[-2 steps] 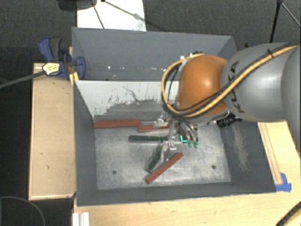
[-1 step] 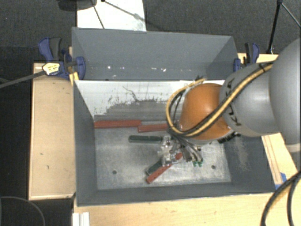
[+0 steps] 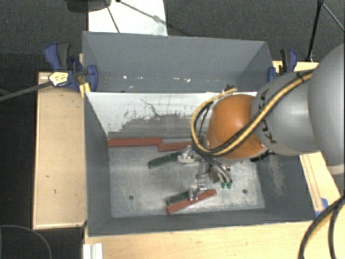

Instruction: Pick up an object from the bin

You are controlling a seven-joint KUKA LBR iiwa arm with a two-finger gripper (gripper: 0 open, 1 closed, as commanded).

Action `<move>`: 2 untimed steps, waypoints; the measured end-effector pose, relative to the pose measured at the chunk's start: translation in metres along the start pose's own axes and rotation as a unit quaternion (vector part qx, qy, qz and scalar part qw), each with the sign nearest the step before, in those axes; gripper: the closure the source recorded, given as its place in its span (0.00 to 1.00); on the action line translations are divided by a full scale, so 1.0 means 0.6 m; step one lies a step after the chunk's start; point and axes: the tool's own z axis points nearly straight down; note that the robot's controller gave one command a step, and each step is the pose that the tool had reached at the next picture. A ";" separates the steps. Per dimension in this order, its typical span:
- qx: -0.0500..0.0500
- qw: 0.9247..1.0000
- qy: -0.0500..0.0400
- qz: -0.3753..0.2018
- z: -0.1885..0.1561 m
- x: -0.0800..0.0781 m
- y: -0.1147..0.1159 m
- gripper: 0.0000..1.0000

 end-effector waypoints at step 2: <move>0.002 0.999 0.015 -0.043 0.001 0.061 0.019 1.00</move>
Offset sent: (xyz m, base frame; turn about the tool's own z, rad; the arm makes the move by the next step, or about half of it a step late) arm -0.0400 0.0096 -0.0075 -0.0943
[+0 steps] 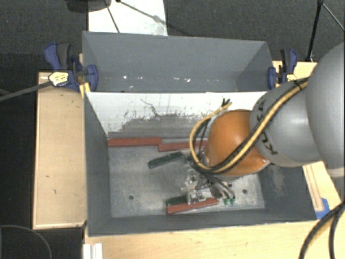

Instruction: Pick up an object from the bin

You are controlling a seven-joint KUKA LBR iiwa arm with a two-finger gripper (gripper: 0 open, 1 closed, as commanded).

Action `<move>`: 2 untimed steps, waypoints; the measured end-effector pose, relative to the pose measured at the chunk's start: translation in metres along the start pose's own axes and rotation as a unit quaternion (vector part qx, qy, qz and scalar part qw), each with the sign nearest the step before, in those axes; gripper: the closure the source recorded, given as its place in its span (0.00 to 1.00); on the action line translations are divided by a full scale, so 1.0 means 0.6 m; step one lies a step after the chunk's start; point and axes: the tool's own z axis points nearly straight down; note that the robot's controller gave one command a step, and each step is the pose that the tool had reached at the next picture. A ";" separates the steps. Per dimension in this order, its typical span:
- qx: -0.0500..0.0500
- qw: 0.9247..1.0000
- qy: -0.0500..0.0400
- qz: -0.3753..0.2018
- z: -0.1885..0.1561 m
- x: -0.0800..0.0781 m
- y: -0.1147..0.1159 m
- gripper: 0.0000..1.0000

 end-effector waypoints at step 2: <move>-0.002 1.000 -0.001 0.001 0.000 0.000 0.003 1.00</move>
Offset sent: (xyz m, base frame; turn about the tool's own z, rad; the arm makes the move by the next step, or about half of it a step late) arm 0.0000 0.0000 0.0000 0.0000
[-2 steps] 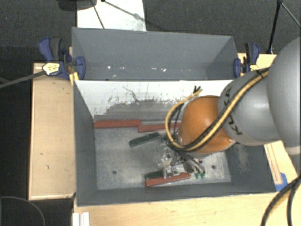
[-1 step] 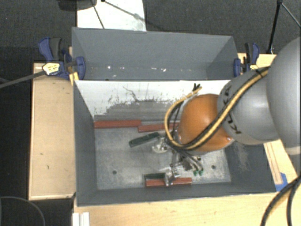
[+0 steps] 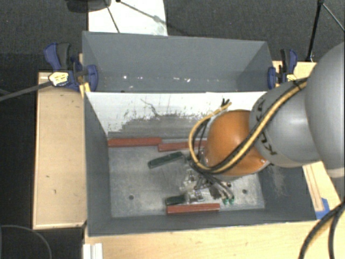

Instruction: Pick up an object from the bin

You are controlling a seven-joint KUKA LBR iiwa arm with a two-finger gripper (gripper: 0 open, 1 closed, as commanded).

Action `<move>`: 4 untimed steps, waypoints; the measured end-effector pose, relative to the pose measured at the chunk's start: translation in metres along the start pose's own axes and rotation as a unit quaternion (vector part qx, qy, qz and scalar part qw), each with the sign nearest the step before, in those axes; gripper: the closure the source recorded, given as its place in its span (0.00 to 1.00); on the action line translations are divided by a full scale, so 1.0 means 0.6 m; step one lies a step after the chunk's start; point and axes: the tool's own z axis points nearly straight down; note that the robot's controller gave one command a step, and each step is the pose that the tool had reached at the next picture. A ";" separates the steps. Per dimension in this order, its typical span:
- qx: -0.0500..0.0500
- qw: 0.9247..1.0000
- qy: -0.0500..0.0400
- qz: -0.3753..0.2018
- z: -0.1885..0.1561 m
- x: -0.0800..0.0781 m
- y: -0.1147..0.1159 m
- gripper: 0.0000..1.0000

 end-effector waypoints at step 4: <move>0.000 0.999 -0.005 0.040 0.002 -0.021 0.029 1.00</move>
Offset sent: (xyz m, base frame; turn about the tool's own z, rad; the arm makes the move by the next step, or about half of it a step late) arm -0.0018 0.0352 0.0886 0.1927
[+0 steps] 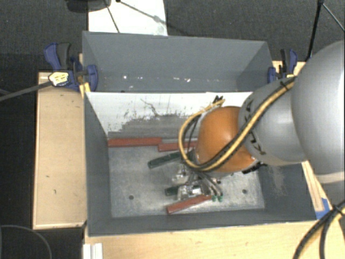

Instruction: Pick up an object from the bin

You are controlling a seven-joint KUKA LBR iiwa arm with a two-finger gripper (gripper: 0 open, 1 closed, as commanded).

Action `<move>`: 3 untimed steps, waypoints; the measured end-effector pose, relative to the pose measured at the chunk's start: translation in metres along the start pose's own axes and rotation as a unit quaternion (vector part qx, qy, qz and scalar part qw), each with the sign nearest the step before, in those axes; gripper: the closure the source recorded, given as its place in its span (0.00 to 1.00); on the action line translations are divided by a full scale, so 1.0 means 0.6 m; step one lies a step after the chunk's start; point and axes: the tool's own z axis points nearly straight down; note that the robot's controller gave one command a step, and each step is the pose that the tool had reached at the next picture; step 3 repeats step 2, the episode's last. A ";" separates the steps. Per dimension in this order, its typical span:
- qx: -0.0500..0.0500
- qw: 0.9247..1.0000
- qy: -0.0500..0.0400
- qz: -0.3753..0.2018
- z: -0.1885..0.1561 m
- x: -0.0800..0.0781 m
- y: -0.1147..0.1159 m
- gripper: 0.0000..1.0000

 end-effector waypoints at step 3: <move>0.000 0.999 0.005 -0.044 -0.209 -0.014 0.040 1.00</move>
Offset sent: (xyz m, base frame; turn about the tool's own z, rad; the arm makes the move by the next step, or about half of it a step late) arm 0.0038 0.0244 0.1252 -0.0922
